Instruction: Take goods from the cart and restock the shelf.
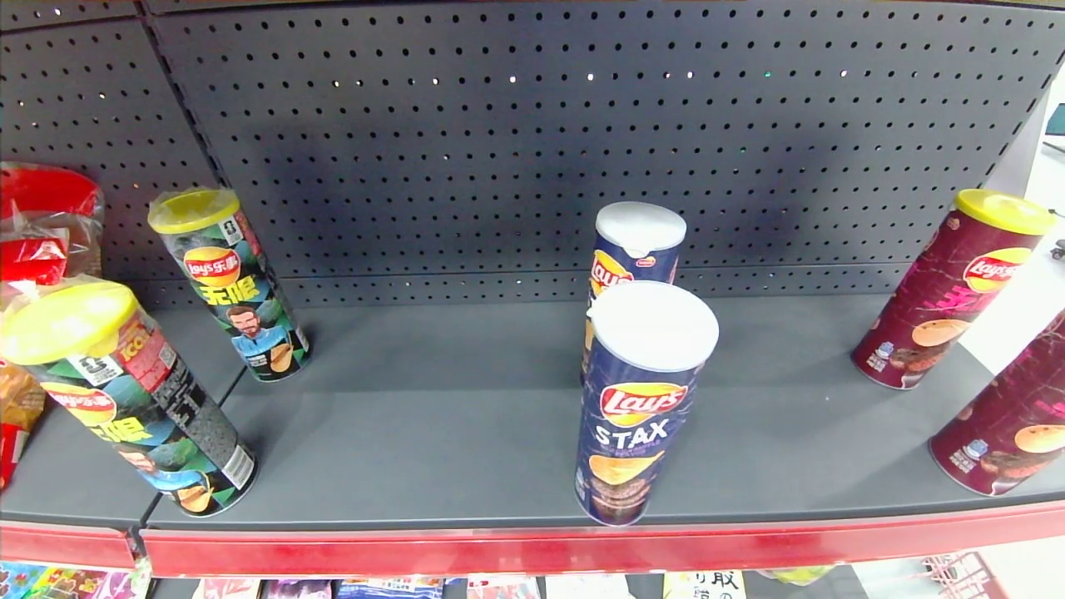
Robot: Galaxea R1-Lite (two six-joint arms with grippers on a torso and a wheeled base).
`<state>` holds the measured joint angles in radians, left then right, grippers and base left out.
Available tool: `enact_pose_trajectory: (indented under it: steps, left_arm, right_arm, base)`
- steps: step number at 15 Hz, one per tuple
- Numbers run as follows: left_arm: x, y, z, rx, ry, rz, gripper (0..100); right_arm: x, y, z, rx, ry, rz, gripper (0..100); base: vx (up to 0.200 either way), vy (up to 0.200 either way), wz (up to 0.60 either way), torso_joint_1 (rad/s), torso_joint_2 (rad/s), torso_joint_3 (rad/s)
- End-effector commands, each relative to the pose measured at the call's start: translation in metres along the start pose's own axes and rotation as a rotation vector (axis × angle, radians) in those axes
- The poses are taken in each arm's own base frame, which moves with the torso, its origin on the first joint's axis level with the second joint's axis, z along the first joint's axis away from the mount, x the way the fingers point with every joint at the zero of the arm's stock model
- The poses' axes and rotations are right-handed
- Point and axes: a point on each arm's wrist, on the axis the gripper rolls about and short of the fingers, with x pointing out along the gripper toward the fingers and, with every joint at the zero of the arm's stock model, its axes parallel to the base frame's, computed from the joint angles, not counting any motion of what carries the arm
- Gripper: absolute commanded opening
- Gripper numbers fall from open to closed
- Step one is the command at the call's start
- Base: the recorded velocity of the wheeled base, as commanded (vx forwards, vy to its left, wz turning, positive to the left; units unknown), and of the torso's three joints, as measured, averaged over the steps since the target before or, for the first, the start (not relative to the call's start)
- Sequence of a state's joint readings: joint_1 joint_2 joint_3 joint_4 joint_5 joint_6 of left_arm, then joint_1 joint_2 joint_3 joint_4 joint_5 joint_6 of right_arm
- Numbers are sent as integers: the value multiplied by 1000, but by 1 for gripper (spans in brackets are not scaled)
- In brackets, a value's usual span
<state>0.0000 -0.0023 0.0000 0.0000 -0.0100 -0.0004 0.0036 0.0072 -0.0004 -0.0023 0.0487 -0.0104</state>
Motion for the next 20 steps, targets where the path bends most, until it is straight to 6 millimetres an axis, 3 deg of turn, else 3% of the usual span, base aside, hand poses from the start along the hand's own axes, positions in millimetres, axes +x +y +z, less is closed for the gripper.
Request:
enact_pose_trajectory:
  steps: [1,20]
  left_arm:
    - [0,0,0,-1,2,1,100]
    - [0,0,0,3,2,-1,100]
  right_arm:
    - [0,0,0,0,-1,0,100]
    - [0,0,0,7,-4,-9,100]
  base:
    - [0,0,0,0,0,0]
    - [0,0,0,0,0,0]
